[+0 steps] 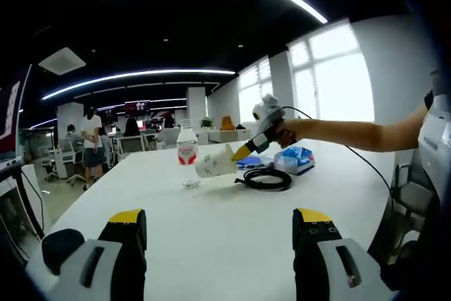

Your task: Arrange the tabletop items into an orderly group along one side of the table until the central work area is clear of visible clutter.

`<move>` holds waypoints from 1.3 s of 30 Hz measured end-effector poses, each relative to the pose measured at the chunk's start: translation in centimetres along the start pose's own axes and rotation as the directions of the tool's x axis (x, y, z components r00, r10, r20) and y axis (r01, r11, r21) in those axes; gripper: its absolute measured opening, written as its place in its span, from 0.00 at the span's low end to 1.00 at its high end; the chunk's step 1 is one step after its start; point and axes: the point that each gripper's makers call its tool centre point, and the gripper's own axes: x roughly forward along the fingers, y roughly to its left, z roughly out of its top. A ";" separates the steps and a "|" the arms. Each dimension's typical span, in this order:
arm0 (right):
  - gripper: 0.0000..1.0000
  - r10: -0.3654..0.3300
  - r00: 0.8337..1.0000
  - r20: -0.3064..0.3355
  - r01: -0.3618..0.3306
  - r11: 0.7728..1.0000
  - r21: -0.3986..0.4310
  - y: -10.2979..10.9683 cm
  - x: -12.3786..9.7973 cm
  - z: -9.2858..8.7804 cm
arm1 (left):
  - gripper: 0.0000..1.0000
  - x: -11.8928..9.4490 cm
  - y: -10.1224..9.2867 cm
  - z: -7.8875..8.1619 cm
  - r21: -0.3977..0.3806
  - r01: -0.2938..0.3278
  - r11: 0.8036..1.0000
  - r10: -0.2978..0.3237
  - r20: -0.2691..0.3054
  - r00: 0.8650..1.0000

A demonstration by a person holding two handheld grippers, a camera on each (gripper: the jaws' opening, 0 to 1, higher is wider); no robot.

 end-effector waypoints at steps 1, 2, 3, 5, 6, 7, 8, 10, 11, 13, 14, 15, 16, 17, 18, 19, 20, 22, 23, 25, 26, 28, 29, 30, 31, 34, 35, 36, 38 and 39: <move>0.00 -0.006 1.000 -0.006 0.006 1.000 0.006 -0.1 -0.2 0.0 | 0.85 0.0 0.0 0.0 0.000 0.001 1.000 -0.001 0.000 1.000; 0.00 -0.008 1.000 -0.008 0.008 1.000 0.009 -0.1 -0.3 0.0 | 0.85 0.0 0.0 0.0 0.000 0.001 1.000 -0.001 0.001 1.000; 0.00 -0.011 1.000 -0.012 0.011 1.000 0.013 -0.1 -0.4 -0.1 | 0.85 0.0 0.0 0.0 0.000 0.002 1.000 -0.002 0.003 1.000; 0.00 -0.015 1.000 -0.023 0.016 0.999 0.043 -0.2 -0.5 -0.2 | 0.84 -0.1 0.0 0.0 -0.003 0.005 1.000 -0.005 0.005 1.000; 0.00 -0.016 1.000 -0.023 0.017 0.999 0.047 -0.2 -0.6 -0.2 | 0.84 -0.1 0.0 0.0 -0.003 0.005 1.000 -0.004 0.005 1.000; 0.00 -0.018 1.000 -0.025 0.019 0.998 0.058 -0.2 -0.6 -0.4 | 0.84 -0.1 0.0 0.0 -0.002 0.004 1.000 -0.004 0.004 1.000; 0.00 -0.019 1.000 -0.025 0.020 0.997 0.068 -0.2 -0.7 -0.4 | 0.84 -0.1 0.0 0.0 -0.002 0.004 1.000 -0.004 0.003 1.000; 0.00 -0.019 1.000 -0.023 0.021 0.995 0.093 -0.3 -0.8 -0.5 | 0.84 -0.2 0.0 0.0 -0.001 0.003 1.000 -0.003 0.003 1.000; 0.00 -0.020 1.000 -0.022 0.022 0.994 0.103 -0.4 -0.9 -0.5 | 0.84 -0.2 -0.1 0.0 -0.001 0.004 1.000 -0.004 0.004 1.000; 0.00 -0.011 1.000 -0.013 0.013 0.992 0.128 -0.5 -1.0 -0.4 | 0.84 -0.3 -0.1 0.1 -0.003 0.004 1.000 -0.004 0.006 1.000; 0.00 -0.009 1.000 -0.007 0.010 0.990 0.141 -0.4 -1.0 -0.4 | 0.84 -0.3 -0.2 0.1 -0.002 0.003 1.000 -0.003 0.006 1.000; 0.00 -0.009 1.000 -0.006 0.010 0.988 0.152 -0.3 -1.1 -0.6 | 0.84 -0.3 -0.2 0.1 -0.001 0.002 1.000 -0.002 0.007 1.000; 0.00 -0.010 1.000 -0.004 0.010 0.987 0.159 -0.3 -1.2 -0.6 | 0.84 -0.4 -0.2 0.1 -0.001 0.001 1.000 -0.001 0.007 1.000; 0.00 -0.011 1.000 -0.001 0.011 0.986 0.168 -0.3 -1.2 -0.6 | 0.84 -0.4 -0.2 0.1 -0.001 0.000 1.000 0.000 0.006 1.000; 0.00 -0.012 1.000 0.006 0.010 0.983 0.182 -0.4 -1.3 -0.5 | 0.84 -0.4 -0.2 0.1 0.000 -0.001 1.000 0.001 0.005 1.000; 0.00 -0.010 1.000 0.013 0.008 0.980 0.198 -0.4 -1.4 -0.4 | 0.84 -0.4 -0.2 0.1 0.001 -0.002 1.000 0.002 0.004 1.000; 0.00 -0.009 1.000 0.022 0.004 0.977 0.215 -0.4 -1.5 -0.3 | 0.84 -0.4 -0.3 0.1 0.002 -0.002 1.000 0.002 0.004 1.000; 0.00 -0.004 1.000 0.028 -0.003 0.971 0.238 -0.6 -1.6 -0.2 | 0.84 -0.4 -0.3 0.2 0.000 -0.002 1.000 0.002 0.007 1.000; 0.00 -0.004 1.000 0.028 -0.003 0.971 0.241 -0.6 -1.6 -0.2 | 0.84 -0.4 -0.3 0.3 -0.001 -0.002 1.000 0.002 0.010 1.000; 0.00 -0.004 1.000 0.031 -0.004 0.967 0.255 -0.8 -1.7 -0.2 | 0.84 -0.4 -0.4 0.3 0.000 -0.002 1.000 0.002 0.011 1.000; 0.00 -0.002 0.999 0.032 -0.006 0.964 0.264 -0.8 -1.7 -0.3 | 0.84 -0.4 -0.4 0.3 0.000 -0.001 1.000 0.001 0.011 1.000; 0.00 0.002 0.999 0.038 -0.013 0.955 0.296 -0.7 -1.8 -0.3 | 0.84 -0.4 -0.5 0.3 0.001 0.000 1.000 0.000 0.009 1.000; 0.00 0.005 0.999 0.042 -0.018 0.952 0.305 -0.6 -1.9 -0.3 | 0.84 -0.4 -0.5 0.2 0.001 0.001 1.000 -0.001 0.009 1.000; 0.00 0.008 0.999 0.050 -0.024 0.946 0.325 -0.7 -1.9 -0.3 | 0.84 -0.4 -0.6 0.2 0.000 0.001 1.000 -0.001 0.009 1.000; 0.00 0.007 0.999 0.052 -0.024 0.943 0.332 -0.7 -2.0 -0.3 | 0.84 -0.4 -0.6 0.2 0.000 0.002 1.000 -0.002 0.008 1.000; 0.00 -0.003 0.999 0.050 -0.015 0.940 0.340 -0.7 -2.2 -0.5 | 0.84 -0.5 -0.5 0.2 0.002 0.003 1.000 -0.003 0.007 1.000; 0.00 -0.007 0.999 0.050 -0.011 0.939 0.343 -0.7 -2.2 -0.5 | 0.84 -0.5 -0.5 0.2 0.002 0.002 1.000 -0.002 0.008 1.000; 0.00 -0.011 0.999 0.050 -0.007 0.936 0.351 -0.8 -2.3 -0.6 | 0.84 -0.6 -0.4 0.3 0.002 0.001 1.000 -0.001 0.009 1.000; 0.00 -0.016 0.999 0.045 -0.001 0.928 0.372 -0.8 -2.4 -0.7 | 0.84 -0.7 -0.3 0.3 0.001 -0.002 1.000 0.002 0.011 1.000; 0.00 -0.017 0.999 0.043 0.000 0.927 0.376 -0.8 -2.5 -0.7 | 0.84 -0.7 -0.3 0.3 0.001 -0.003 1.000 0.003 0.011 1.000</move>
